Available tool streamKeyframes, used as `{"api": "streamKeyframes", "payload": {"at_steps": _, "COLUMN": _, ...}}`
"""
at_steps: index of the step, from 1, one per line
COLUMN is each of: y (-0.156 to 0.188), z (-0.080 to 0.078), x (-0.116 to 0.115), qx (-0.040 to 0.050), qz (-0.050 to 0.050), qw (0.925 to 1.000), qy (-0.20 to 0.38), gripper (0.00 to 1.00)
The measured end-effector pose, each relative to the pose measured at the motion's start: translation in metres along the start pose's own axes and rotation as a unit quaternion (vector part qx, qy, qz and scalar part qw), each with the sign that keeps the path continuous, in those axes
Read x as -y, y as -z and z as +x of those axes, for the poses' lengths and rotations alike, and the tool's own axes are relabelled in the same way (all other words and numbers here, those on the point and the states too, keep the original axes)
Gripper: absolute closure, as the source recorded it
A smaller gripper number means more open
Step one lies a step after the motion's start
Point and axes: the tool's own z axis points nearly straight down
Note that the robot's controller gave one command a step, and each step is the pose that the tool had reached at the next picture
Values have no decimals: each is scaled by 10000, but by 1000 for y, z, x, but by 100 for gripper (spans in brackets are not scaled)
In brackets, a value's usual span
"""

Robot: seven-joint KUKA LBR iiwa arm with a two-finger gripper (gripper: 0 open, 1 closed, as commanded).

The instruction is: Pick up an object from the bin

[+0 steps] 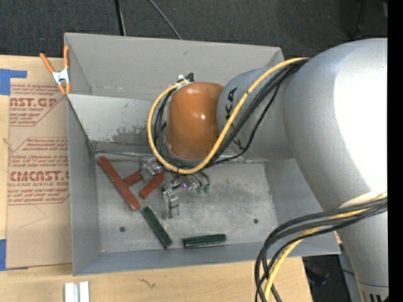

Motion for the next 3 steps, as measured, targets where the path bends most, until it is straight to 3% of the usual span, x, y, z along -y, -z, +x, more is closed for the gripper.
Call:
{"api": "streamKeyframes", "payload": {"at_steps": 1, "y": 1, "z": -1, "x": 0, "qx": 16, "qz": 0, "qw": 10000, "qy": 0, "gripper": 100}}
{"api": "streamKeyframes", "payload": {"at_steps": 2, "y": 15, "z": -2, "x": -1, "qx": 6, "qz": 0, "qw": 10000, "qy": -4, "gripper": 100}}
{"api": "streamKeyframes", "payload": {"at_steps": 3, "y": 133, "z": -5, "x": -1, "qx": 44, "qz": 16, "qw": 10000, "qy": -4, "gripper": 100}}
